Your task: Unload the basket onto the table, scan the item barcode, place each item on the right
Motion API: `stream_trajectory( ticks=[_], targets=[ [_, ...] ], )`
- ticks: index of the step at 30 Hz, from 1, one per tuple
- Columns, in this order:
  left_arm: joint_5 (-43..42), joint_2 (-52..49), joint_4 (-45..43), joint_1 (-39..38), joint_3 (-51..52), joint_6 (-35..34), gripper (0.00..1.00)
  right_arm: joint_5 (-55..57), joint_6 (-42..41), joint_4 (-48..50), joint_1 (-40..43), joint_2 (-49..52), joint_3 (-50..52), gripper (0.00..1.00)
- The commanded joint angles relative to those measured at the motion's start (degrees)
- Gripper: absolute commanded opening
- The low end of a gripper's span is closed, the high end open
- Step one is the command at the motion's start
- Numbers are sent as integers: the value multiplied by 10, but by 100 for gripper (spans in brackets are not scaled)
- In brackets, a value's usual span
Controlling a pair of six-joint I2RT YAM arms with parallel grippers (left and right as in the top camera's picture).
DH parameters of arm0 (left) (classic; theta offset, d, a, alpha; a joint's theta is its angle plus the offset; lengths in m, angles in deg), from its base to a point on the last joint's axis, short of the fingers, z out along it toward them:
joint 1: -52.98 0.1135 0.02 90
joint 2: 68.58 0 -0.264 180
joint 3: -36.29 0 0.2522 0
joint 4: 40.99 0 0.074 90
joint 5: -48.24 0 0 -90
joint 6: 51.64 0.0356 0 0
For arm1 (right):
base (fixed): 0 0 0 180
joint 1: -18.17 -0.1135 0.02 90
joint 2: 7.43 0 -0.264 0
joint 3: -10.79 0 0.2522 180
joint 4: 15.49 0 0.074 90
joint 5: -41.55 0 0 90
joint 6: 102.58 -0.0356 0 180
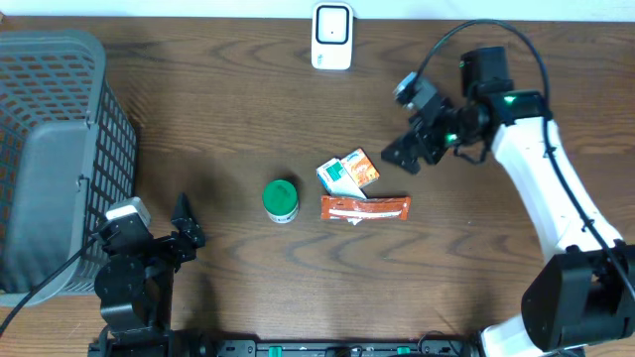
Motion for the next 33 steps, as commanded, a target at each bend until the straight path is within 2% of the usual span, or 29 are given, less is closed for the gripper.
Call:
stream_trajectory(
  ticks=[1,3,9,17,24,28,33],
  targets=[
    [-5,1,0,0,-3,3,86,30,92,-47,-49,5,-6,95],
    [-5,1,4,0,-3,3,86,37,110,-63,-69,16,-6,91],
    [-5,1,53,0,-3,3,86,28,138,-90,-98,63,-6,90],
    [-5,1,182,0,-3,3,86,21,142,-94,-101,143,-6,82],
    [-5,1,297,0,-3,3,86,10,144,-95,-101,158,-4,76],
    [-5,1,330,0,-3,3,86,0,144,-96,-103,158,-1,75],
    [-5,1,330,0,-3,3,86,1,150,-100,-115,158,2,73]
  ],
)
